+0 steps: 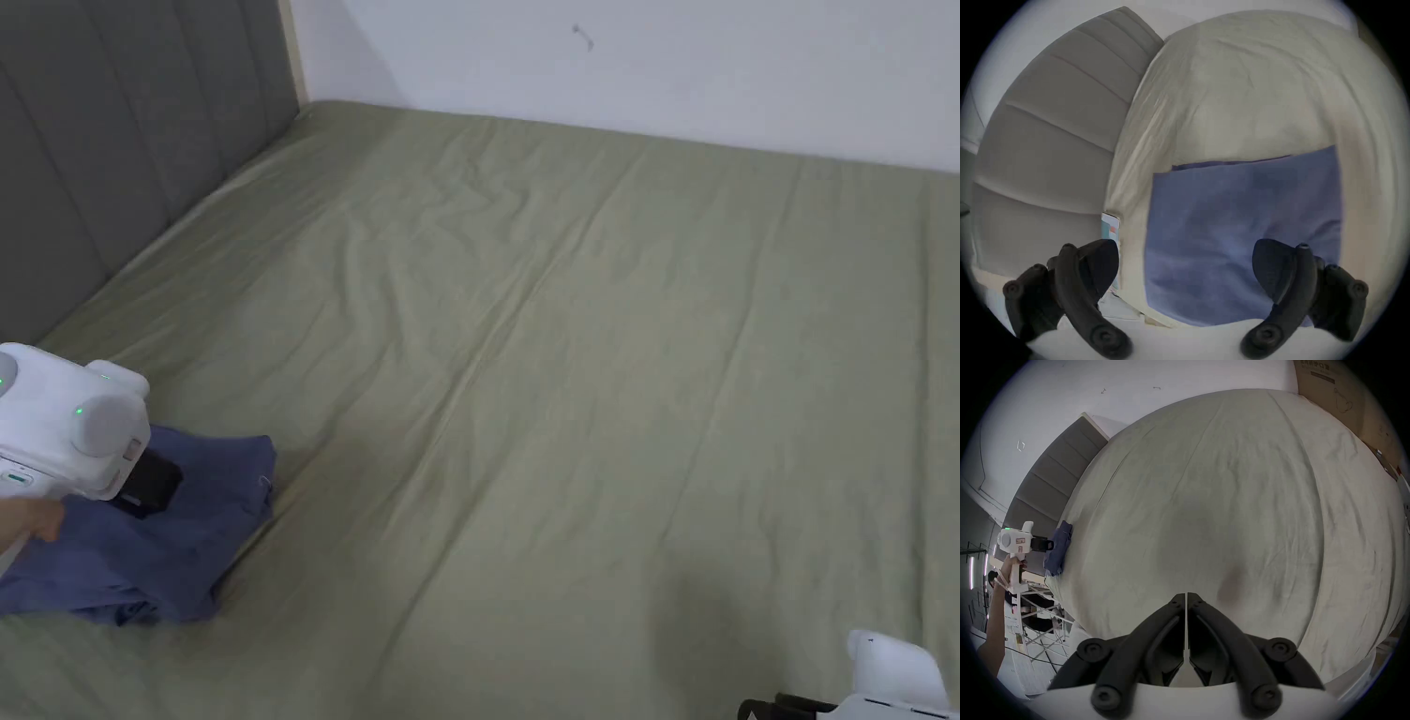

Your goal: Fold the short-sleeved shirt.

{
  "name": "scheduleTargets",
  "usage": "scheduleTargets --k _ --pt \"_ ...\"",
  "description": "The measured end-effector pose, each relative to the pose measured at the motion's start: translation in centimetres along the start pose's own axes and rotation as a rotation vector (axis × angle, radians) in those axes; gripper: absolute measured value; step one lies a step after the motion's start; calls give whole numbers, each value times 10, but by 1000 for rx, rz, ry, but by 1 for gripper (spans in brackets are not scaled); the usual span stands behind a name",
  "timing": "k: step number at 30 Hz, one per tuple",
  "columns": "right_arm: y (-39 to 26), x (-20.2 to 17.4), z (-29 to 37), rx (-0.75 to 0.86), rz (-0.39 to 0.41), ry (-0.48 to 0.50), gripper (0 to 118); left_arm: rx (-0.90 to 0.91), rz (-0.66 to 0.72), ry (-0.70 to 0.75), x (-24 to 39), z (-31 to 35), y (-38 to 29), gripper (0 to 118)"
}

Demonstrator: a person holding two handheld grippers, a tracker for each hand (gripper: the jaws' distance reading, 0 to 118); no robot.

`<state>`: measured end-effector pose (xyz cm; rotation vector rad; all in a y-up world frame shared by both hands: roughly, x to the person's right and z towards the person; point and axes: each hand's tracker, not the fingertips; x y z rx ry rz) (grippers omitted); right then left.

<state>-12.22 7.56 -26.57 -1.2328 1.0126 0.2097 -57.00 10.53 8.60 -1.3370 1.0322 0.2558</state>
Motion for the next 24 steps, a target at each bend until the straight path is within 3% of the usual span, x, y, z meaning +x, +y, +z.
scheduleTargets --k 2,3,5,6,12,19,24 --pt "-2 5 3 8 -7 4 1 -2 24 -59 4 13 -5 111" --pt "-3 7 5 13 -13 8 1 22 23 -89 8 21 -9 101" --pt "-5 12 9 23 -25 16 1 79 85 -200 21 41 -18 35" --pt "-6 14 11 27 -28 19 1 86 99 -248 28 48 -22 8" --pt "-16 28 33 68 -43 40 1 255 191 -525 98 113 -60 0" --pt "-23 33 77 209 5 -10 1 442 100 -409 171 182 -85 0" --pt "-28 19 117 391 127 -152 1 628 100 -409 203 244 -108 0"
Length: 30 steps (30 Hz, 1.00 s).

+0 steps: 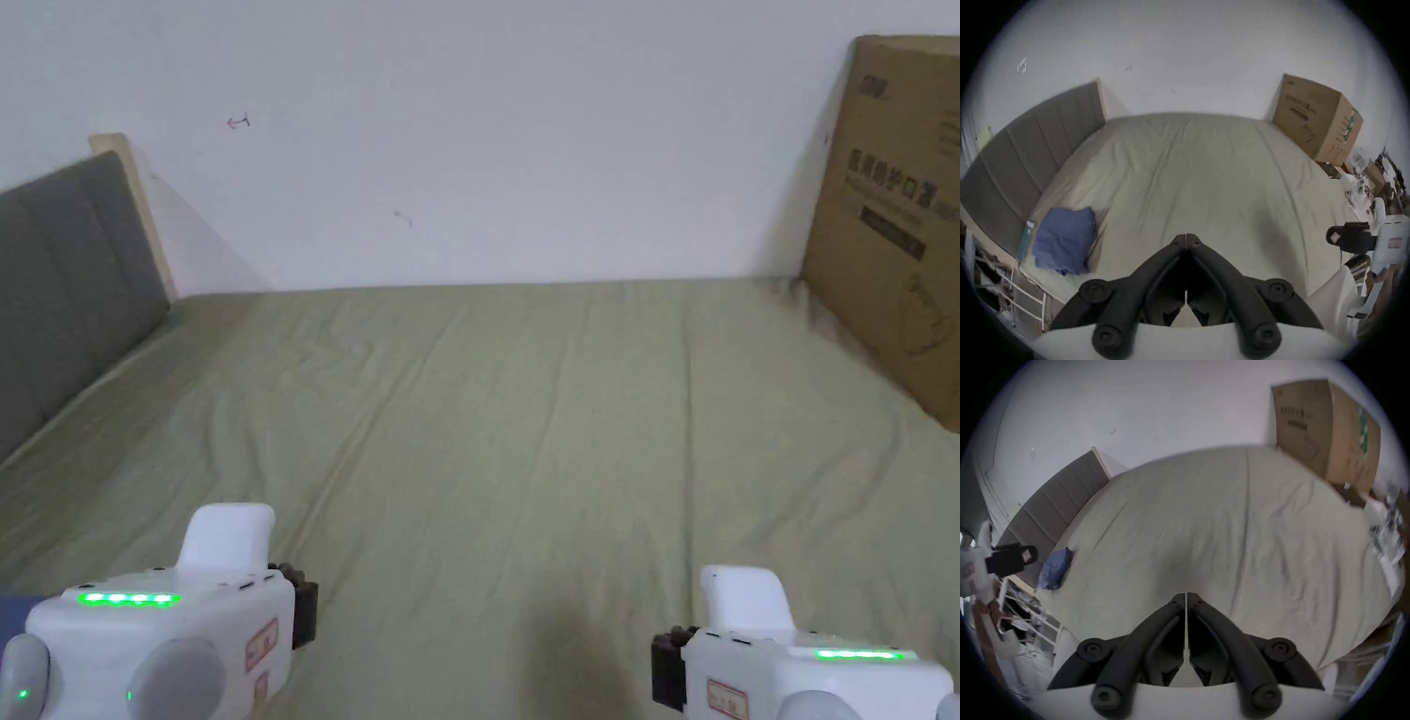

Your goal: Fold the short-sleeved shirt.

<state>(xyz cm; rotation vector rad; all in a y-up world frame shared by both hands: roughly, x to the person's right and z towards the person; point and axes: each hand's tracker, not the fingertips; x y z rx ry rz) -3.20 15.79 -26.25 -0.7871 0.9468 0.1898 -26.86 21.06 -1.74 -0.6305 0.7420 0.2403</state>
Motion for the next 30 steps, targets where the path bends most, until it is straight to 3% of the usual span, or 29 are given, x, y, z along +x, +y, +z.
scheduleTargets --k 3,5,11,15,20,21,22,24,25,27,28,30 --pt "19 -4 32 141 -29 11 1 123 -136 115 39 23 4 0" --pt "33 -13 54 242 23 -59 1 183 -156 119 59 38 10 0" --pt "66 -33 111 478 82 -209 1 357 -84 76 88 81 37 0" --pt "67 -38 135 594 72 -164 1 484 -104 139 100 102 42 0" --pt "60 -45 144 630 103 -222 2 539 -49 101 99 115 41 4" --pt "60 -45 144 627 102 -230 4 552 -47 106 99 115 41 14" --pt "61 -44 145 624 99 -232 16 597 -41 77 97 119 39 37" --pt "63 -42 145 626 92 -226 31 625 -31 39 94 125 36 53" --pt "64 -41 145 628 87 -226 31 617 -27 32 93 125 38 53" --pt "64 -40 146 639 75 -240 73 608 -27 32 92 125 40 96" --pt "64 -40 146 651 73 -250 92 617 -19 35 92 125 38 110" --pt "65 -39 148 656 73 -263 110 628 -5 53 90 125 38 115"
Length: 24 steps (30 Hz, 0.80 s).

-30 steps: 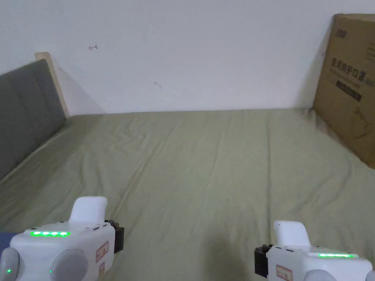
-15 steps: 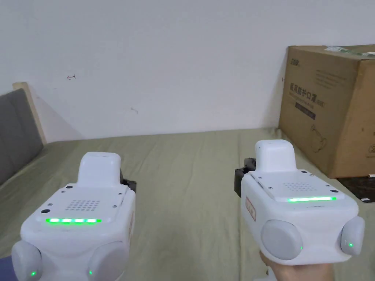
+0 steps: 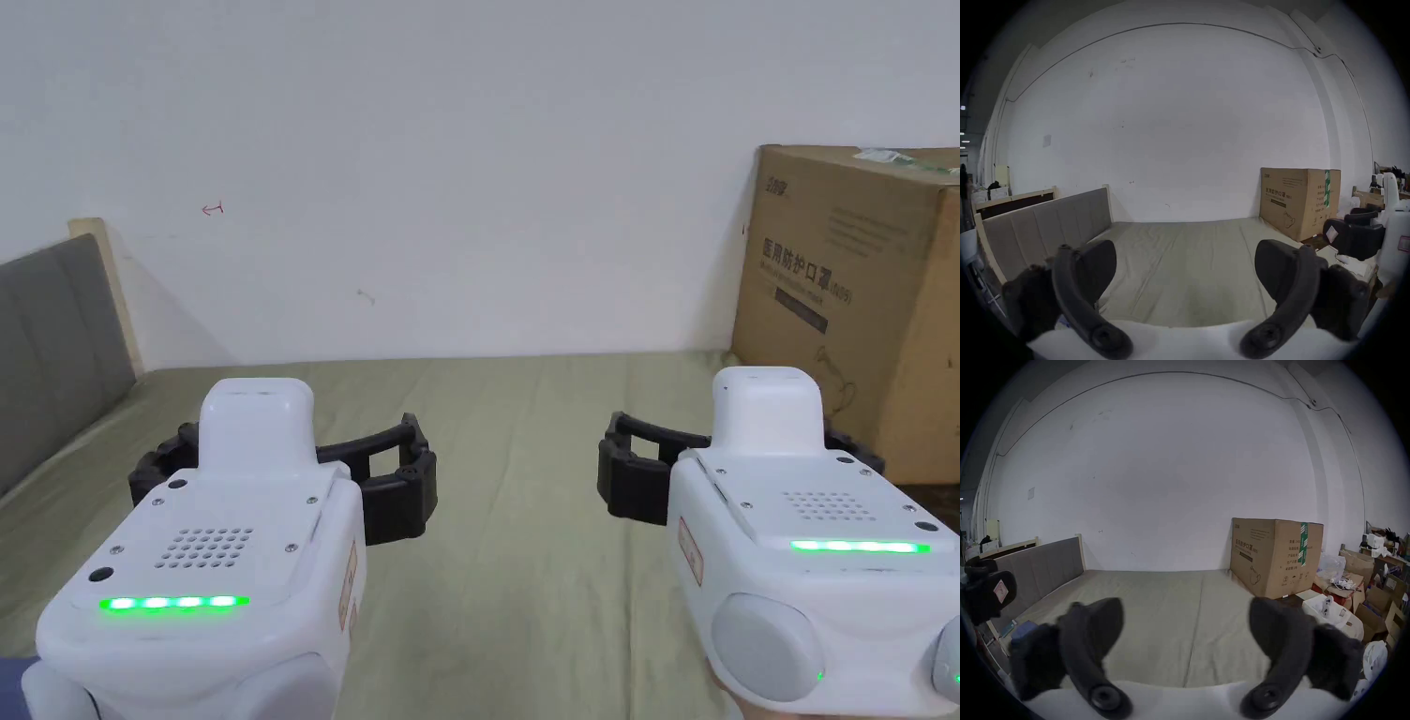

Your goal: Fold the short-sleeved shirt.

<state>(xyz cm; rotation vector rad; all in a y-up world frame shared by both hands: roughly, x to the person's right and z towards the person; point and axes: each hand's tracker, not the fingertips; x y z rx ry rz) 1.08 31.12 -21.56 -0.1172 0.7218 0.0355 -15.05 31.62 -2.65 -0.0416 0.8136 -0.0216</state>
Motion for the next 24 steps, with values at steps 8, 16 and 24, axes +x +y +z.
scheduleTargets --k 8,16,24 --pt "5 -2 -6 3 9 -8 118 -92 41 -32 2 -15 4 118" --pt "3 -6 -9 -12 29 1 118 -122 15 -18 6 -21 3 118" --pt "-2 -4 -12 -35 30 -9 118 -121 -20 34 9 -21 5 118"
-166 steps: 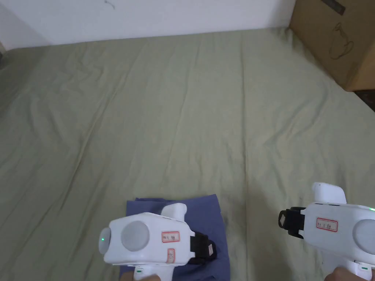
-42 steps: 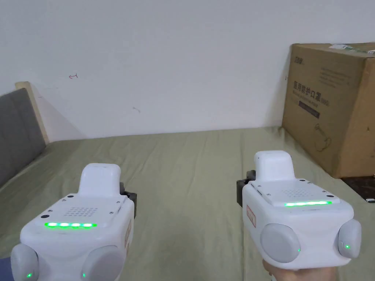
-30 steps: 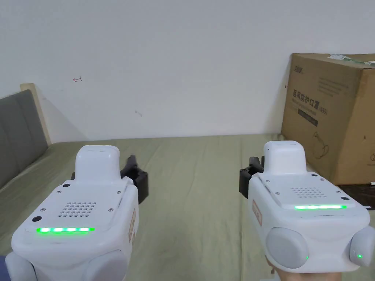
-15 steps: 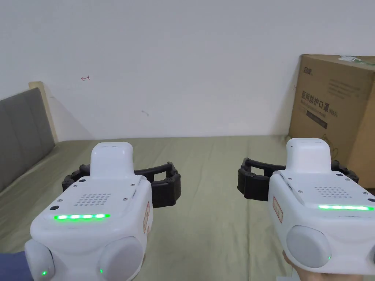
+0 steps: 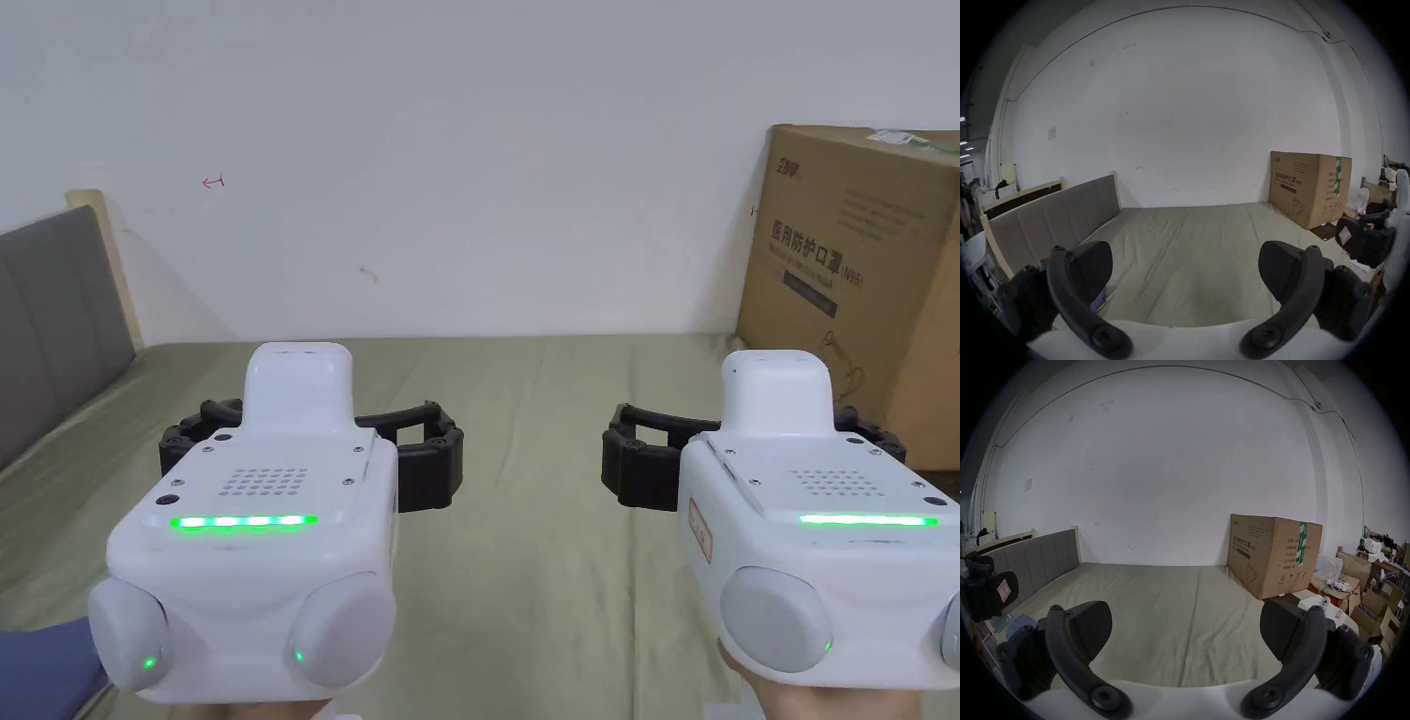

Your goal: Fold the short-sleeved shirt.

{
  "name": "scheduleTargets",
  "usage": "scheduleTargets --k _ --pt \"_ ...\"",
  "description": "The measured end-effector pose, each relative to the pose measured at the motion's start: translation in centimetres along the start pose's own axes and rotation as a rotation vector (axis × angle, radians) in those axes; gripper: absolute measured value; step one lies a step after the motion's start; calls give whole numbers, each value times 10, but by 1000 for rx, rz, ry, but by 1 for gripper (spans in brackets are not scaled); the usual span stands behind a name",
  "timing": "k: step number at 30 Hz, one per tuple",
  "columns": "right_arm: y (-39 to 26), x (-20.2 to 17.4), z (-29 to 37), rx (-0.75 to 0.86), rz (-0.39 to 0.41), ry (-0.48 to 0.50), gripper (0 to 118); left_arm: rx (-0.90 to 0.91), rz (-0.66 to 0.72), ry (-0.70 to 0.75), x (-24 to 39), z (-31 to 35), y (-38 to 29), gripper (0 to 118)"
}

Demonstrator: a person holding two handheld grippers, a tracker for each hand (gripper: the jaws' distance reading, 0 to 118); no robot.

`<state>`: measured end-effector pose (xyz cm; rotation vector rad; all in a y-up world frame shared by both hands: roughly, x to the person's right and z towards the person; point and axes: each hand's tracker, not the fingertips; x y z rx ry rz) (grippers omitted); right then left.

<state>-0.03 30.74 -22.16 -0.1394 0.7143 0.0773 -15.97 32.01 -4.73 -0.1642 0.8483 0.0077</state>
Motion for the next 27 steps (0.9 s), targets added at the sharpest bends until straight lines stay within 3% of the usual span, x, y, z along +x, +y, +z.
scheduleTargets --k 6,12,27 --pt "0 2 -2 -12 -18 3 118 -87 85 -35 1 -1 8 118" --pt "-3 3 -2 -24 -17 2 118 -77 19 -33 7 0 5 118" --pt "-10 5 -10 -68 -28 16 118 -94 23 -50 14 0 2 118"
